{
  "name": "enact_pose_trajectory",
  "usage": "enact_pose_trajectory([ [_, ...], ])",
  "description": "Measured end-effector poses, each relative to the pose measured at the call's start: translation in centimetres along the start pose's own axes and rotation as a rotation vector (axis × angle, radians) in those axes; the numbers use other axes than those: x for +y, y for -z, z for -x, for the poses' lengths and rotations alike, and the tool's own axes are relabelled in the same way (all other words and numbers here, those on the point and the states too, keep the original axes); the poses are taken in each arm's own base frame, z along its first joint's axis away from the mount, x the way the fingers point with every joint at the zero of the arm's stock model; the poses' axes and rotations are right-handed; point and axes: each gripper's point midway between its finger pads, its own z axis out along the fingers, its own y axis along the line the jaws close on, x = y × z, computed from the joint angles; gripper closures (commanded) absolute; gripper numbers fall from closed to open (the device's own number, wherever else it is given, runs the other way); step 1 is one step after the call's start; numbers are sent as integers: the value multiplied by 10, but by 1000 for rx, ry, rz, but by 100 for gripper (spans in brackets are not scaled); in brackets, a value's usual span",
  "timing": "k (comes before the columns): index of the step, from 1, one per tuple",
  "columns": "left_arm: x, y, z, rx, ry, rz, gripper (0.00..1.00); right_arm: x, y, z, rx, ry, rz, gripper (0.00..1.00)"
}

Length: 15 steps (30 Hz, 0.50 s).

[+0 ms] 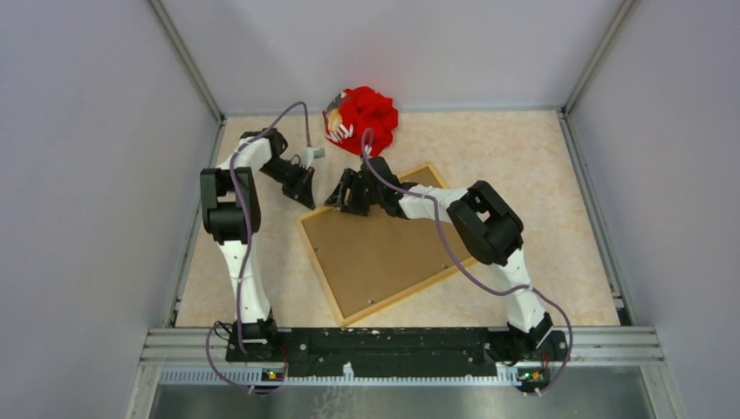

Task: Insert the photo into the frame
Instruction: Install the photo frame at the center of the board.

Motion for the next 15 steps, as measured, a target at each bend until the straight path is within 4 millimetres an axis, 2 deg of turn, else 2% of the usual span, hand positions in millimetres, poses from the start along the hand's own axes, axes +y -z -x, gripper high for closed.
enact_pose_trajectory([
  [15,-1,0,0,-4,-6,3,100,2,-6,-2,14,-20,10,38],
])
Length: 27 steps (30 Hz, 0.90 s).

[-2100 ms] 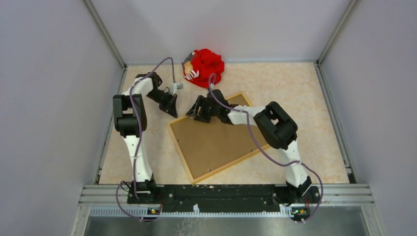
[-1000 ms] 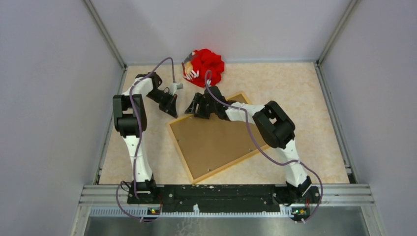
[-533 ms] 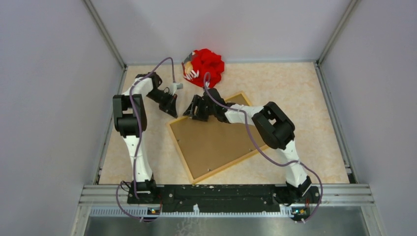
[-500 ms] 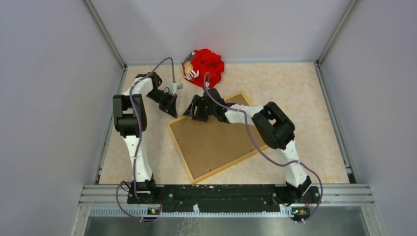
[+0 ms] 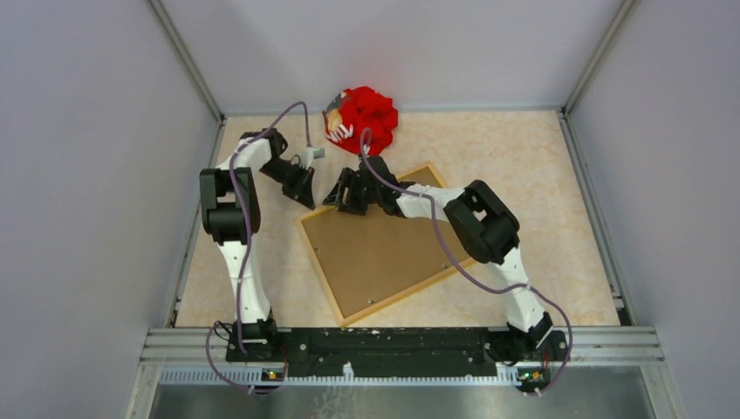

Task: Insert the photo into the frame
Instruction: Install the photo frame at the center of the board.

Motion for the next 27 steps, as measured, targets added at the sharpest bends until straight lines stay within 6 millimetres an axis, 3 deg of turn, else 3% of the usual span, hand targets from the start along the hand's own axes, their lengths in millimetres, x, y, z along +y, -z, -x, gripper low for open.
enact_pose_trajectory([
  [27,0,0,-1,-5,-29,1,100,1,-5,5,12,-9,7,38],
])
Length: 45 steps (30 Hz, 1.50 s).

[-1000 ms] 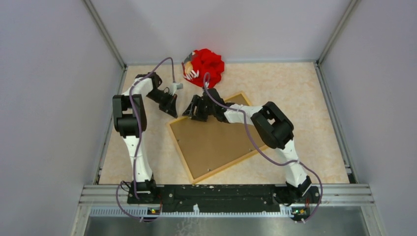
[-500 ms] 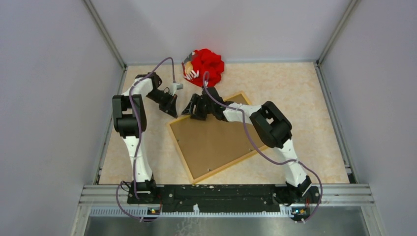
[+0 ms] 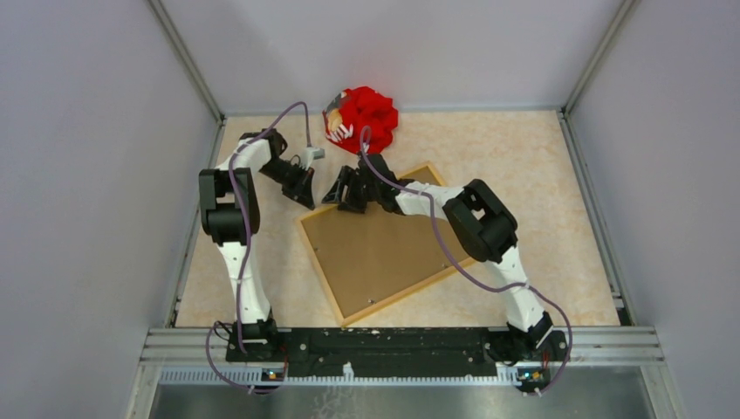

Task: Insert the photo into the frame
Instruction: Install the photo frame at the center of the board.

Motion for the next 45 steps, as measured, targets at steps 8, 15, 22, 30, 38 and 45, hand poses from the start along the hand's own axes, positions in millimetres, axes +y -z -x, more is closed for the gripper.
enact_pose_trajectory([
  [8,-1,0,0,-1,-1,-1,100,6,0,7,-9,2,5,36],
  [15,-1,1,-1,12,-32,8,82,-24,55,24,-50,-32,-50,30],
  [22,-18,13,41,-8,-115,35,58,-65,145,113,-266,-62,-120,31],
  [30,-52,-48,103,-12,-250,9,49,-99,160,123,-278,-59,-210,35],
  [38,-44,-85,149,-79,-273,30,44,-133,143,117,-236,-82,-263,36],
  [45,-40,-87,152,-97,-258,33,66,-137,131,124,-235,-90,-245,36],
])
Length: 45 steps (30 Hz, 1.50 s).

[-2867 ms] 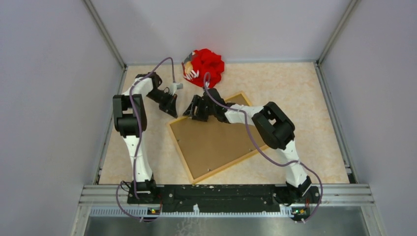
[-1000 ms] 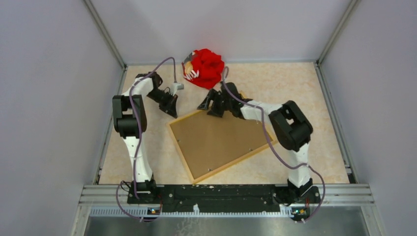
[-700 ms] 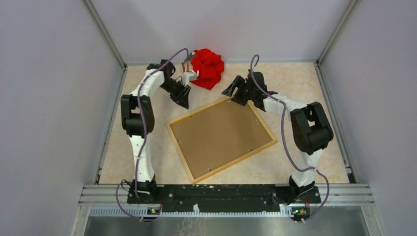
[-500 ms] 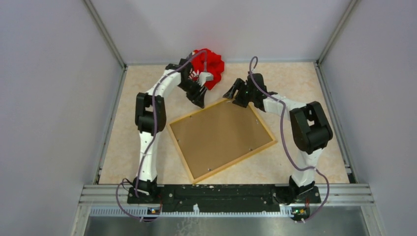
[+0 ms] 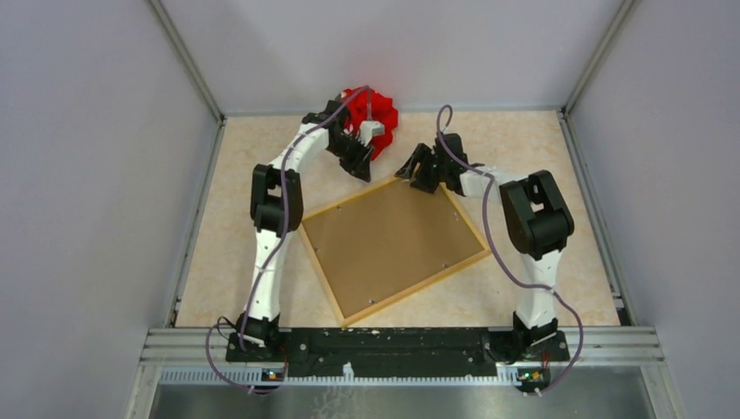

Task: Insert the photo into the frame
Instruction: Install the photo frame at the center of the board.

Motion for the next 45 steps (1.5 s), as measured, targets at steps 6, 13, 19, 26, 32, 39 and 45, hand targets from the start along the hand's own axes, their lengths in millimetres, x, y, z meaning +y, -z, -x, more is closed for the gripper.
enact_pose_trajectory([
  [6,-5,-4,-7,6,5,-35,69,3,-4,4,-8,-5,12,37],
  [13,-9,-6,-12,18,9,-55,71,5,-9,9,-17,-12,22,37],
  [19,-11,-7,-14,16,12,-70,71,7,-13,11,-21,-20,34,37],
  [26,-11,-8,-15,8,16,-81,71,9,-18,15,-23,-36,52,38],
  [32,-13,-8,-15,6,17,-91,71,12,-21,17,-22,-52,70,39],
  [39,-13,-9,-16,6,11,-93,71,15,-24,17,-14,-87,95,39],
  [45,-12,-9,-16,5,9,-93,71,16,-24,18,-6,-114,110,39],
])
